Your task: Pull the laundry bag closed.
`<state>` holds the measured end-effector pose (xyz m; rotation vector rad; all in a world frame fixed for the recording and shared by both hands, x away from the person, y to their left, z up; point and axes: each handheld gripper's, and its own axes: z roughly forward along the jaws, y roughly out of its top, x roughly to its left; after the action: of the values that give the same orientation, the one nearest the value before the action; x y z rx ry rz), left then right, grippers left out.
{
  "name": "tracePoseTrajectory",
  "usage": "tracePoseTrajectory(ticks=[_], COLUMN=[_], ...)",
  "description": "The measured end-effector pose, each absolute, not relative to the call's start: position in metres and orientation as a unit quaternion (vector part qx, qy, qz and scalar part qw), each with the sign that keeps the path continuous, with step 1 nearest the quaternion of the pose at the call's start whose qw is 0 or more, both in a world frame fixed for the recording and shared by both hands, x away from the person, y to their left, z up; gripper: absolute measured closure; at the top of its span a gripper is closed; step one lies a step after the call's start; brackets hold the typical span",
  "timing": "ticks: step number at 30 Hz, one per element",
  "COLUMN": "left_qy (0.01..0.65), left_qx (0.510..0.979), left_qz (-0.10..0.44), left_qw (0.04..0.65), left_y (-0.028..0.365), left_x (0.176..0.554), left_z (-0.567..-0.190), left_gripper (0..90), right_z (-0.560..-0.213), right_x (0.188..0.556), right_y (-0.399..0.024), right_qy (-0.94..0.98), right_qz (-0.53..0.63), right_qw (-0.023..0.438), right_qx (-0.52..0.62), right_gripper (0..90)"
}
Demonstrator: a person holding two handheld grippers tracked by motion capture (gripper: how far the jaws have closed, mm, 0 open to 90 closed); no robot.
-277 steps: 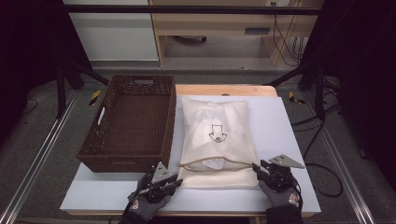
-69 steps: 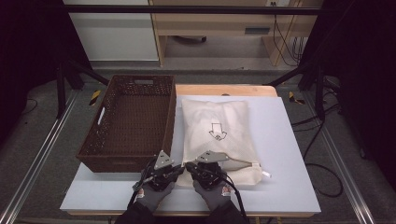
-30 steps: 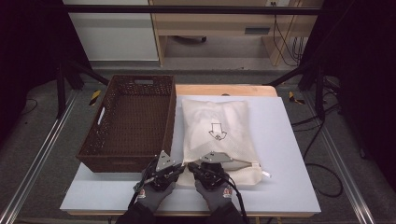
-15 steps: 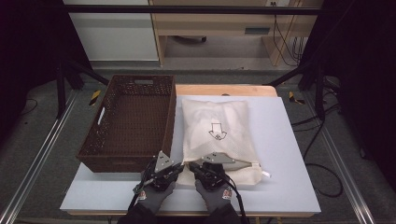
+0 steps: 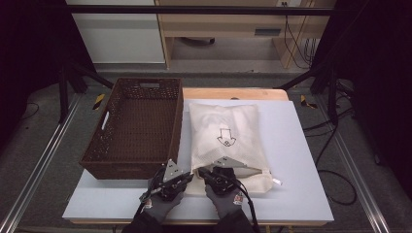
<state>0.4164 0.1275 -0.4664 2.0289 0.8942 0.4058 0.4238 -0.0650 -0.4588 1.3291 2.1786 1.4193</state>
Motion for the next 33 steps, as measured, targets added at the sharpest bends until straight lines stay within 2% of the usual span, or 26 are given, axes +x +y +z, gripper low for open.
tracePoseTrajectory(ticks=[18, 27, 33], left_qy=[0.362, 0.370, 0.379], left_qx=[0.807, 0.803, 0.799], left_qz=[0.148, 0.151, 0.161], left_qw=[0.442, 0.443, 0.439], left_y=[0.1298, 0.1285, 0.1291], left_x=[0.4188, 0.4231, 0.4213], left_z=[-0.4641, -0.4644, -0.4641], left_gripper=[84.9, 78.4, 83.8], right_z=[-0.4553, -0.4550, -0.4561], right_x=[0.4290, 0.4220, 0.4230], right_y=[-0.0603, -0.0638, -0.0625], right_qy=[0.756, 0.750, 0.746], right_qz=[0.477, 0.480, 0.481], right_qw=[0.107, 0.108, 0.107], right_qx=[0.435, 0.442, 0.447], right_gripper=[87.4, 87.5, 87.5])
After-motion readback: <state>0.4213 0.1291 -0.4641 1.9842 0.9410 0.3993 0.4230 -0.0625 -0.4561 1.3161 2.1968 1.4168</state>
